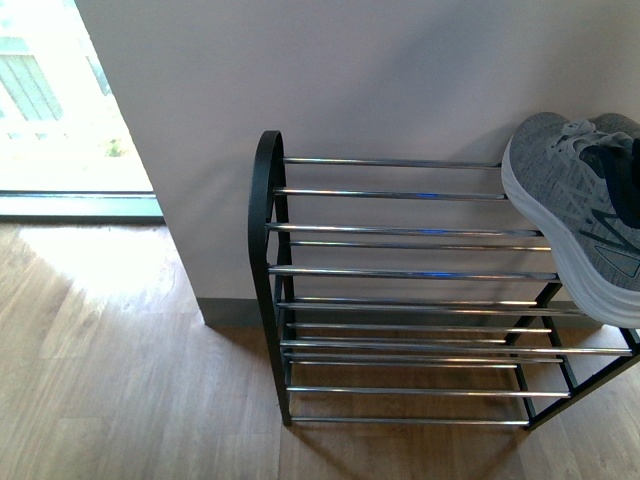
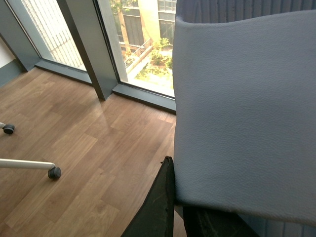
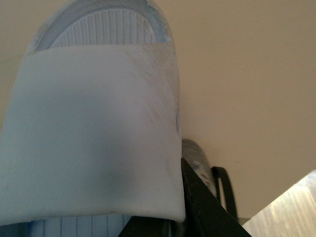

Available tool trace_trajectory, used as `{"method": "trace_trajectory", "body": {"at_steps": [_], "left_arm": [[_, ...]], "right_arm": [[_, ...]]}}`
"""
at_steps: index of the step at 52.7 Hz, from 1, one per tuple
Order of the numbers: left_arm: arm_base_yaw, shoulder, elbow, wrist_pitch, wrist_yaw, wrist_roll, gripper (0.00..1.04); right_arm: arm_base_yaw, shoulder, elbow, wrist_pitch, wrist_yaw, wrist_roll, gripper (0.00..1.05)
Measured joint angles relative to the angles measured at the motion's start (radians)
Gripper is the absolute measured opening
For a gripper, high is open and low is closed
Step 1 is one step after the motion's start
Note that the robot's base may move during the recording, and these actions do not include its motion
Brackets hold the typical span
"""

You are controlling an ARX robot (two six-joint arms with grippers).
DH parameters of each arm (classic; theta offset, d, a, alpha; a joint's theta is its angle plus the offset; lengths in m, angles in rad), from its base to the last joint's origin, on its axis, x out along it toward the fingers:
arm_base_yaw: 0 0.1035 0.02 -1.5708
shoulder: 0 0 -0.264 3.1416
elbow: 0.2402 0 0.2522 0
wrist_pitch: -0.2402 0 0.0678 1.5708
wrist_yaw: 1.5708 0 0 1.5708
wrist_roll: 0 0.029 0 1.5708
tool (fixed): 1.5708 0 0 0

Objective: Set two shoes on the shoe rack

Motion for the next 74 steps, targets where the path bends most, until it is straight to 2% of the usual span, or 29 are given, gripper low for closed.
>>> {"method": "trace_trajectory", "body": {"at_steps": [11,22,32,49,59,74], "left_arm": [[0.0,0.0,0.0,0.0,0.0,0.0,0.02],[0.0,0.0,0.0,0.0,0.0,0.0,0.02],[0.0,0.0,0.0,0.0,0.0,0.0,0.02],[0.0,0.0,0.0,0.0,0.0,0.0,0.02],[0.0,0.0,0.0,0.0,0.0,0.0,0.02],[0.0,0.0,0.0,0.0,0.001,0.0,0.02]], "right_arm": [[0.23,0.195,0.139,-0.011,0.138,-0.001,0.02],[0.361,0.349,0.226,-0.037,0.218,-0.009,0.02],[0.387,0.47,0.305,-0.177,0.229,0.069,0.02],[0.383,0.692,0.485,-0.253,0.349,0.086,0.02],[0.356,0.764,0.583,-0.328,0.364,0.089,0.02],[0.356,0.773,0.596,-0.389,0.393,0.089,0.02]]}}
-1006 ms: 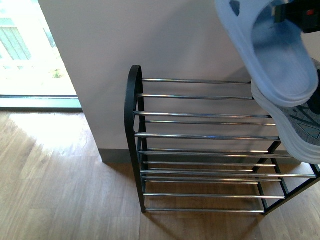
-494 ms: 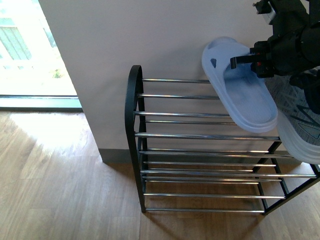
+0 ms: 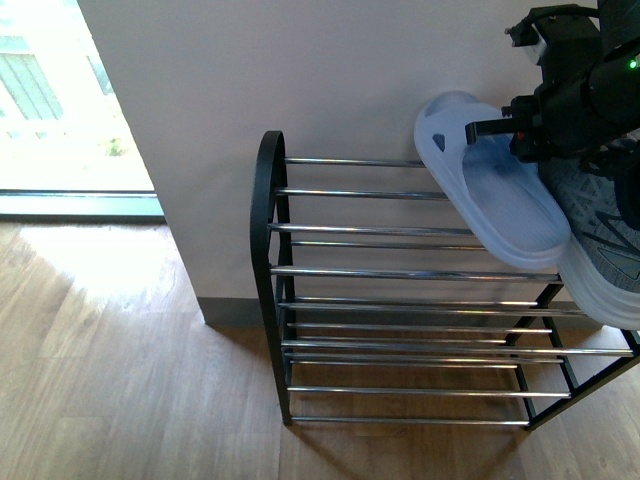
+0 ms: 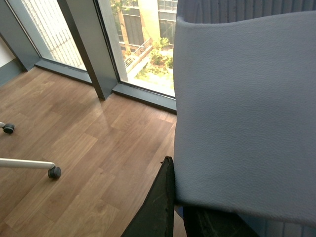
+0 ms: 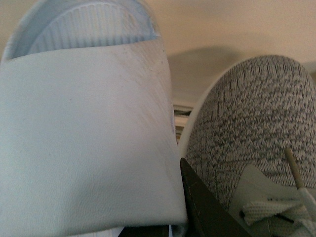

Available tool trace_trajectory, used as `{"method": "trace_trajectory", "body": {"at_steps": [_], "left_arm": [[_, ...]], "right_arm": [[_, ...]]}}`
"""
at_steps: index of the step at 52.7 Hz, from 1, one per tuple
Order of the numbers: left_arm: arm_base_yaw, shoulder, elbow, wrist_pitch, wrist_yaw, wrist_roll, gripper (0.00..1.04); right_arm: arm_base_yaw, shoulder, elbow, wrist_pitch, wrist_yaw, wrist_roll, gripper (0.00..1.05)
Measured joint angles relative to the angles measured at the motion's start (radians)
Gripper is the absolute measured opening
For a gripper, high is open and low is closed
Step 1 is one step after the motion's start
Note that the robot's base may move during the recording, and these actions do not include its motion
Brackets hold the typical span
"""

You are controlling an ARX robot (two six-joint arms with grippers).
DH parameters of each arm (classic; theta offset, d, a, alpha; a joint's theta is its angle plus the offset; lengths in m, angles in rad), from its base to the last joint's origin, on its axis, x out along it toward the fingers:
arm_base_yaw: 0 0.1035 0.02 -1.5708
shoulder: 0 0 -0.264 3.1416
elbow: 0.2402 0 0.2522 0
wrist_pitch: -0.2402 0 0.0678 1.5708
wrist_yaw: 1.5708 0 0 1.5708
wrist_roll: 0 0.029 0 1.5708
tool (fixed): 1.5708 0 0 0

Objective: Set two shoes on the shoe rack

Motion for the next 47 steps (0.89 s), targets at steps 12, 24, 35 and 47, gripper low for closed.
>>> {"method": "trace_trajectory", "body": {"at_steps": [12,24,35,47], "left_arm": [[0.0,0.0,0.0,0.0,-0.001,0.0,0.02],[0.0,0.0,0.0,0.0,-0.001,0.0,0.02],[0.0,0.0,0.0,0.0,-0.001,0.0,0.02],[0.0,0.0,0.0,0.0,-0.001,0.0,0.02]], "right_arm": [[-0.001,0.006,0.003,-0.058,0.012,0.013,0.02],[0.0,0.006,0.003,-0.056,-0.011,0.024,0.33],[-0.002,-0.016,0.005,-0.105,-0.075,0.026,0.74],[-0.025,-0.048,0.092,-0.282,-0.109,-0.011,0.95]]}}
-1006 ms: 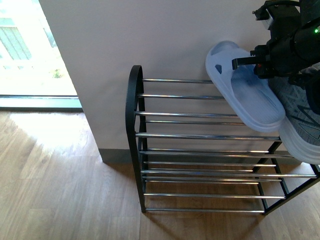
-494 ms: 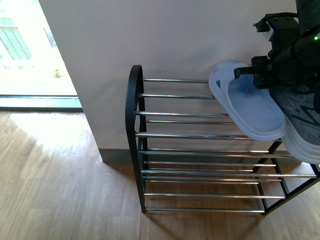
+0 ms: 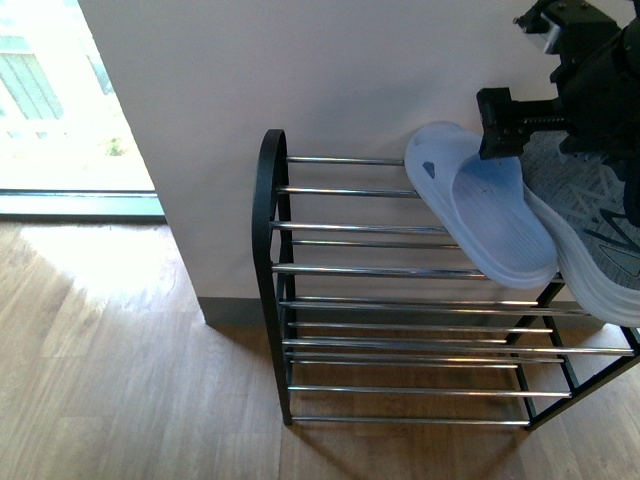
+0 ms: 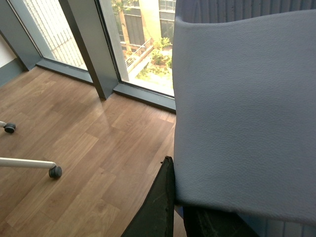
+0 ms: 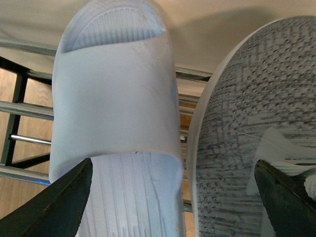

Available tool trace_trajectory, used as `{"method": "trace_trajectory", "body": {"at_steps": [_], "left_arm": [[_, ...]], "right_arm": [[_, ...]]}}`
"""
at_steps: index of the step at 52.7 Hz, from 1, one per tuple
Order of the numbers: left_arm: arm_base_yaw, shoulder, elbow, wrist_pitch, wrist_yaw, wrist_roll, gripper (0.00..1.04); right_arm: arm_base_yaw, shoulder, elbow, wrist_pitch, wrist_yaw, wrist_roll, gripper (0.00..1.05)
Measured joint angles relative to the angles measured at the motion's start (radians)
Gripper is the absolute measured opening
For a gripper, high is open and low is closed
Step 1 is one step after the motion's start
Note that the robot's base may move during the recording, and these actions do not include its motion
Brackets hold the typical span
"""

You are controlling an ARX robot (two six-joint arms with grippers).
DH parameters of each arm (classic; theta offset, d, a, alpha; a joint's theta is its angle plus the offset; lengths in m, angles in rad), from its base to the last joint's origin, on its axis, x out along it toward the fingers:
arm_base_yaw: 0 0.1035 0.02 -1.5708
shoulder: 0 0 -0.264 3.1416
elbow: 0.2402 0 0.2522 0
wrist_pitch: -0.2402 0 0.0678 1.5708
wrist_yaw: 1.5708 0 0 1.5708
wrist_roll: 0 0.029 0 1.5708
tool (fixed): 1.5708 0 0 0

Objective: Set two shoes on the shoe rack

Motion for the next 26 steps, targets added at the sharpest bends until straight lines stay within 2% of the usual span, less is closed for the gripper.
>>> {"method": "trace_trajectory", "body": {"at_steps": [7,12,21,26], "left_arm": [[0.0,0.0,0.0,0.0,0.0,0.0,0.02],[0.0,0.0,0.0,0.0,0.0,0.0,0.02],[0.0,0.0,0.0,0.0,0.0,0.0,0.02],[0.0,0.0,0.0,0.0,0.0,0.0,0.02]], "right_arm": [[-0.034,-0.032,0.094,-0.114,-0.033,0.0,0.95],[-0.069,-0.057,0.151,-0.142,-0.043,-0.015,0.95],[-0.11,-0.134,0.108,-0.001,0.015,-0.179,0.95],[-0.138,-0.183,0.064,0.051,-0.008,-0.239,0.95]]}}
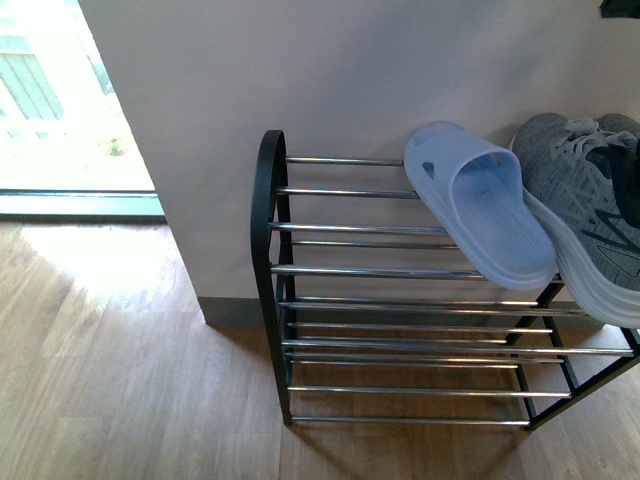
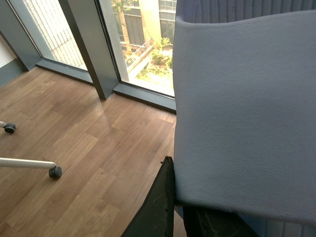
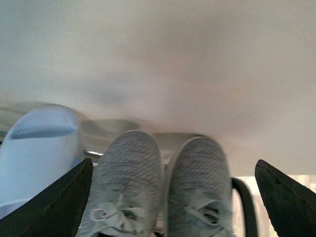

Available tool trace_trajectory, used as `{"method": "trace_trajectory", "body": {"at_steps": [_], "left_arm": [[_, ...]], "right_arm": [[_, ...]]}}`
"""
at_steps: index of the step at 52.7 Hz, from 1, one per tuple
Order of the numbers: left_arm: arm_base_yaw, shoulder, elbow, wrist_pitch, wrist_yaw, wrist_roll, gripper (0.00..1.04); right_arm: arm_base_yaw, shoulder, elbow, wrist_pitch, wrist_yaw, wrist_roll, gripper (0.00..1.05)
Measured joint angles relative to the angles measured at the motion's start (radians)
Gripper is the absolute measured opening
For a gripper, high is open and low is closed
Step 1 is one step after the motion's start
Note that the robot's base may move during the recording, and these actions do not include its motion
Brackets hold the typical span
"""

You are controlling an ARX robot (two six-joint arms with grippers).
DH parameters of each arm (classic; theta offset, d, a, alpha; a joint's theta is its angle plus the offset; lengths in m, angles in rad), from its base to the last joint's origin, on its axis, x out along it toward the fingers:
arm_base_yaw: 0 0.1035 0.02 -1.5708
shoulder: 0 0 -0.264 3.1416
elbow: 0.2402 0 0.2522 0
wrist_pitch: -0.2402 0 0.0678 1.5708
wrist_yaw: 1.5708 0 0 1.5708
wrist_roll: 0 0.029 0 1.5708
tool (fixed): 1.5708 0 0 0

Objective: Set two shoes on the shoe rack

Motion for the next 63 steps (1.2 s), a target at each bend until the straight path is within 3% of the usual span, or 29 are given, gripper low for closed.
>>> {"method": "trace_trajectory", "body": {"at_steps": [21,48,52,54,58,63], "left_arm": [[0.0,0.0,0.0,0.0,0.0,0.0,0.02],[0.0,0.0,0.0,0.0,0.0,0.0,0.02],[0.0,0.0,0.0,0.0,0.0,0.0,0.02],[0.0,0.0,0.0,0.0,0.0,0.0,0.02],[0.0,0.0,0.0,0.0,0.0,0.0,0.02],[-0.001,0.0,0.0,0.0,0.003,0.0,0.02]], "right_arm": [[-0.183,-0.275,-0.309,0.183,-0.148,-0.134,0.95],[-0.377,-0.462,-0.555,0.36,-0.234,-0.263,0.95],[-0.375,-0.463,-0.648,0.612,-0.436,-0.123,0.84],[-0.359,-0.483,-0.718,0.737,-0.49,-0.013,0.77],[-0.304,-0.558,-0.849,0.882,-0.486,0.14,0.63],[-0.265,-0.622,-0.922,0.913,-0.454,0.2,0.53]]}}
